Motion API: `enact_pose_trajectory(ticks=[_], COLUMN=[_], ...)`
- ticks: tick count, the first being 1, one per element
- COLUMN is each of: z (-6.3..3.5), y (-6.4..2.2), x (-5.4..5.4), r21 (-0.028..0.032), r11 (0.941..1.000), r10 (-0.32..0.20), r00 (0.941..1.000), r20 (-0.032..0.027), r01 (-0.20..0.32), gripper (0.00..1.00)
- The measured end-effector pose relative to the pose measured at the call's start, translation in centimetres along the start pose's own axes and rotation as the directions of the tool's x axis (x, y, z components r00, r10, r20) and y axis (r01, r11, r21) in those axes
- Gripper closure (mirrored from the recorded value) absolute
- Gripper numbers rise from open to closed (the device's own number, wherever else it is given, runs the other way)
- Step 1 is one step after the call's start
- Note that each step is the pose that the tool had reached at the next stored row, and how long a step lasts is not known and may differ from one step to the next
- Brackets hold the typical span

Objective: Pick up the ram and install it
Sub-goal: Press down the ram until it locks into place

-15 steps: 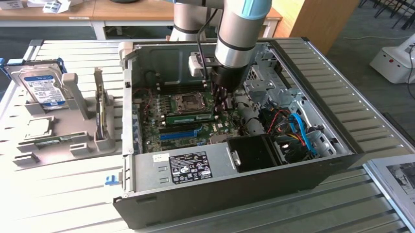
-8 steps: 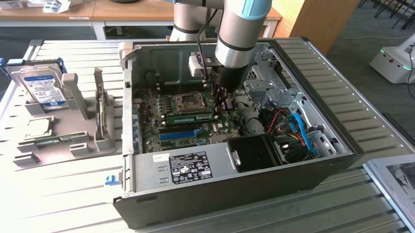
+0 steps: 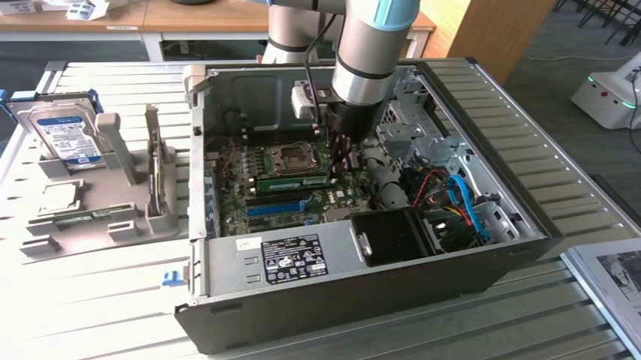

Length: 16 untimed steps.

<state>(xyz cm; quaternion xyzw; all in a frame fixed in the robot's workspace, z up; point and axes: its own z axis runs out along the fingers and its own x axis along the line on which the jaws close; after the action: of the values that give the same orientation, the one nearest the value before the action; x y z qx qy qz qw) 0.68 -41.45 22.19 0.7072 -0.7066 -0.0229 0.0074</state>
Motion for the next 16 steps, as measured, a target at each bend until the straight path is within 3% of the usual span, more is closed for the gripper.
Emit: enact_pose_trajectory(ticks=[16], z=[-2.44], y=[0.03], x=[0.0], r21=[-0.0116], r11=[0.9999], r10=[0.0], r00=[1.0], r20=[-0.0002], r01=[0.0], gripper=[0.9])
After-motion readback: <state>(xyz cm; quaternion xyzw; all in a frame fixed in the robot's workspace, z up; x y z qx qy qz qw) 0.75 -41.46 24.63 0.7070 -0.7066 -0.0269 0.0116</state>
